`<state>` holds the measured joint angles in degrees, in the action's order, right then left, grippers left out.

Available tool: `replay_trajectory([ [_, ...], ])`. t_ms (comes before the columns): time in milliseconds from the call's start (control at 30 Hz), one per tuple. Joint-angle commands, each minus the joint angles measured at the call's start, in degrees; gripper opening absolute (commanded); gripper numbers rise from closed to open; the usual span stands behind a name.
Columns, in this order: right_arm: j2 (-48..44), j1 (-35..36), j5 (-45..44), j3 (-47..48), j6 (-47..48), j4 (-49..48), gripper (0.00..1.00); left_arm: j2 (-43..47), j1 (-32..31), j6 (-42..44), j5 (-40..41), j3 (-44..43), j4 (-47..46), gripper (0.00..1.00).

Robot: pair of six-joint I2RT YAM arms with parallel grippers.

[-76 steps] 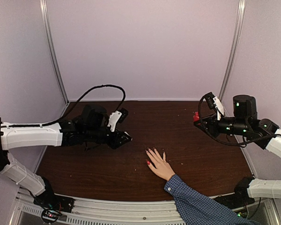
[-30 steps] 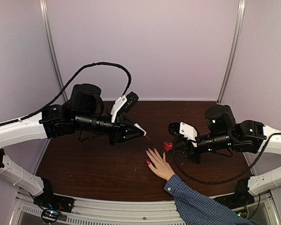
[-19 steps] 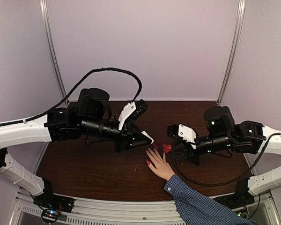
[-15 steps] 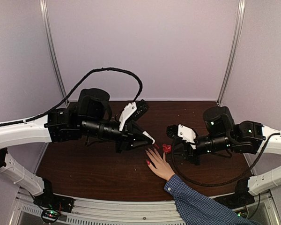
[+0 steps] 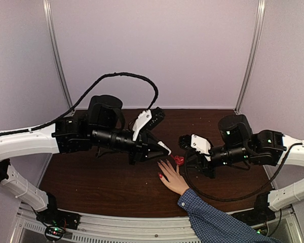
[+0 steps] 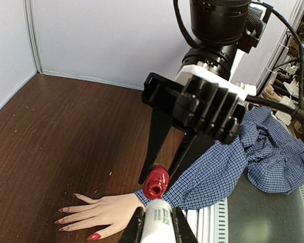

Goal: Paint the nails
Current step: Close the nail polish bottle cap on the nail polish bottle.

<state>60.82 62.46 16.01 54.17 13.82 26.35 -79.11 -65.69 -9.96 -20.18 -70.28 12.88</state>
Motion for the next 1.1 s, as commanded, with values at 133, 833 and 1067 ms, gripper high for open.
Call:
replay_trajectory([
  [133,0.3,0.6,-0.6,1.8,0.8,-0.3,0.0,-0.8,-0.3,1.1,-0.1,-2.1,-3.5,0.0],
  [833,0.0,0.8,-1.0,1.8,1.0,-0.5,0.0,-1.9,-0.3,1.2,-0.2,-2.0,-2.9,0.0],
  [1067,0.4,0.9,-0.7,2.6,0.9,-0.6,0.0,-2.4,-0.2,1.4,-0.6,-1.6,-3.7,0.0],
])
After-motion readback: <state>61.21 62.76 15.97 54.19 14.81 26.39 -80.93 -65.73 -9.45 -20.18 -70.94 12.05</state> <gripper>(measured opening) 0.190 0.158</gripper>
